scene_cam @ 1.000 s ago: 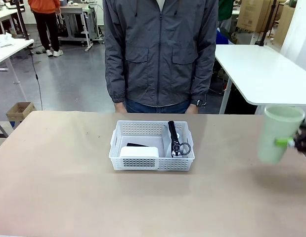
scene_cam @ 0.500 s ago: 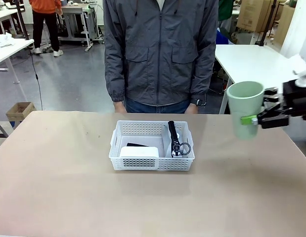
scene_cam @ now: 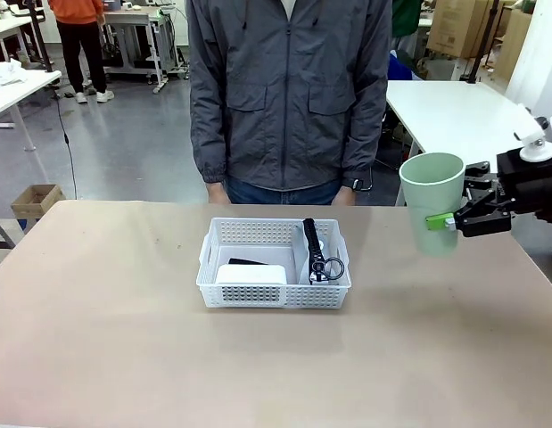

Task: Efficiently arrange items inside the basket to fit them all.
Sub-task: Pick up the Reusable plastic cup and place it inside the Organizing basket.

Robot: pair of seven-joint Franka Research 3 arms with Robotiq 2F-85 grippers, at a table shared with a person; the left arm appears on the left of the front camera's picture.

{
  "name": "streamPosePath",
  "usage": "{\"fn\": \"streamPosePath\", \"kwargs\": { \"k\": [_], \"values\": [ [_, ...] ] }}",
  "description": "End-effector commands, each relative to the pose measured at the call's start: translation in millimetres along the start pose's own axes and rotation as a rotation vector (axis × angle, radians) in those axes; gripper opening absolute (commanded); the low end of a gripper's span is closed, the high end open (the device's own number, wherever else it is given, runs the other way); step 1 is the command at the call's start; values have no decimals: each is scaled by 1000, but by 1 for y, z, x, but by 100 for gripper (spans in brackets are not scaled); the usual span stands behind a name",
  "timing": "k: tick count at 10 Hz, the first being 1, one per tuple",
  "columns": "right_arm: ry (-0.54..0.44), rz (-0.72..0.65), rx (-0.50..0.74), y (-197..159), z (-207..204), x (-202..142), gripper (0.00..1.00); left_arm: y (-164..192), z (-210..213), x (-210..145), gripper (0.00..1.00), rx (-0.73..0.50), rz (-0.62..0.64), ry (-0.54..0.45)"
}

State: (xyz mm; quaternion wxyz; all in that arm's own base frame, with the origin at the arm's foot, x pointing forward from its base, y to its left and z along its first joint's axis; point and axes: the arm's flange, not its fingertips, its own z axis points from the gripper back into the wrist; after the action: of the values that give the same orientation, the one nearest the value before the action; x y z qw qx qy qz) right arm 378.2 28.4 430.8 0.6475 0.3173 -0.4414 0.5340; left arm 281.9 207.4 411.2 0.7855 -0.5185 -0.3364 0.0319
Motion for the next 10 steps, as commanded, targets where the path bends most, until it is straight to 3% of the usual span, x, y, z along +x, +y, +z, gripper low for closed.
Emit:
{"fn": "streamPosePath", "kwargs": {
  "k": [1, 2, 4, 7, 8, 10],
  "values": [
    [-7, 4, 6, 1, 1, 3, 26, -1, 3, -1, 100, -9, -11, 8],
    [0, 0, 0, 0, 0, 0, 86, -1, 3, -1, 100, -9, -11, 8],
    [57, 47, 47, -12, -18, 26, 86, -1, 3, -1, 100, -9, -11, 8],
    [212, 154, 274, -62, -93, 102, 86, -1, 3, -1, 100, -9, -11, 8],
    [253, 146, 296, -74, -121, 123, 86, -1, 3, -1, 100, -9, -11, 8],
    [346, 147, 402, -87, -191, 148, 86, -1, 3, -1, 100, -9, -11, 8]
  ]
}}
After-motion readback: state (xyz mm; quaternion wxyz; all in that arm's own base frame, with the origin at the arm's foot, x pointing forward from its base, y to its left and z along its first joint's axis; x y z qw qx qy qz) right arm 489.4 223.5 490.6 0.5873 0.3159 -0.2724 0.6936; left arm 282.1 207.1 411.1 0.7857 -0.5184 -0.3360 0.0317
